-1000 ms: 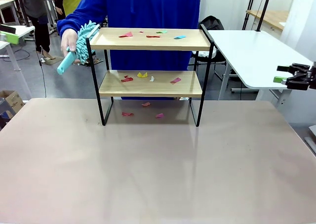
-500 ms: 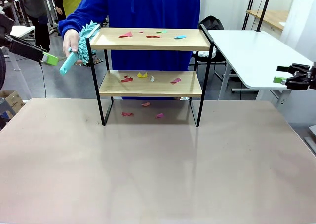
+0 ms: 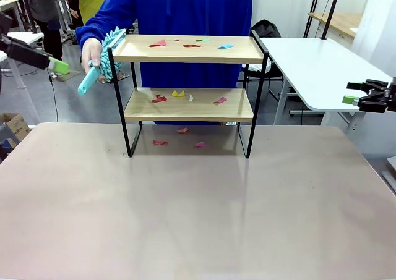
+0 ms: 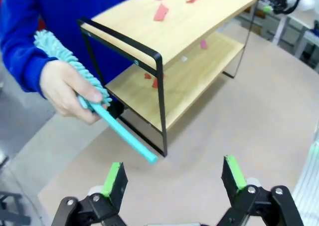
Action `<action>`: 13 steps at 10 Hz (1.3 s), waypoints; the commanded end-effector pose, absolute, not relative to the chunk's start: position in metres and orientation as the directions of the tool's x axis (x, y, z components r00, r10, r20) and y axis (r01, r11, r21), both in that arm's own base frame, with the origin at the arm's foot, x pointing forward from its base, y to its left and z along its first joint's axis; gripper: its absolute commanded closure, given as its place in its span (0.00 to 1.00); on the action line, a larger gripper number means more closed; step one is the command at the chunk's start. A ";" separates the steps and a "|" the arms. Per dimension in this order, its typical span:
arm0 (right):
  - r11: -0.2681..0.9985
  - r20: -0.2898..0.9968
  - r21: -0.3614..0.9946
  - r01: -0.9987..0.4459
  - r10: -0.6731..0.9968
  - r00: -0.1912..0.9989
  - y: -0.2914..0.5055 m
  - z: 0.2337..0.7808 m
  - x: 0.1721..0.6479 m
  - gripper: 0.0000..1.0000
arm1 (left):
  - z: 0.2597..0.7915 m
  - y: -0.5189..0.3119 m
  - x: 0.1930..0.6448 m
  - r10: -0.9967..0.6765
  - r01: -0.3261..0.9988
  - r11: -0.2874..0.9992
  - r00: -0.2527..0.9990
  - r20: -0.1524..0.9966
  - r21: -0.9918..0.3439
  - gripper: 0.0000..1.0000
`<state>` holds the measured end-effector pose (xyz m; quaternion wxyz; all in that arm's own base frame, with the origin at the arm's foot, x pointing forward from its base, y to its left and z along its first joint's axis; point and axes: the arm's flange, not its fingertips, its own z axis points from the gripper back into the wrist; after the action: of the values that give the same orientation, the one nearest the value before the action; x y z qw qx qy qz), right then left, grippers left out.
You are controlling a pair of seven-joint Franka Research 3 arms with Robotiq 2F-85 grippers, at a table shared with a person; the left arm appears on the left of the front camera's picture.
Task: Clean the shelf.
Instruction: Pick up the Duster handed by the human.
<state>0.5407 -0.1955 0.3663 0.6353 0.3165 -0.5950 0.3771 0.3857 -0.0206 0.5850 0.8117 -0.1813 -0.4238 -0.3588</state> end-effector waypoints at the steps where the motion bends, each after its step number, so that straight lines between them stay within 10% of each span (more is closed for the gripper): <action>1: 0.515 0.995 -0.050 -0.856 0.101 0.002 -0.194 0.369 0.540 0.00 | 0.607 -0.053 0.394 -0.476 0.674 0.736 0.447 0.757 0.065 0.00; 13: 0.515 0.995 -0.050 -0.856 0.101 0.002 -0.194 0.369 0.540 0.00 | 0.545 -0.087 0.470 -0.380 0.416 0.906 0.710 0.592 0.083 0.00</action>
<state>0.5407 -0.1956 0.3661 0.6354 0.3165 -0.5950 0.3770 0.4669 -0.0817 0.5437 0.9180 -0.0417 -0.3136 -0.2391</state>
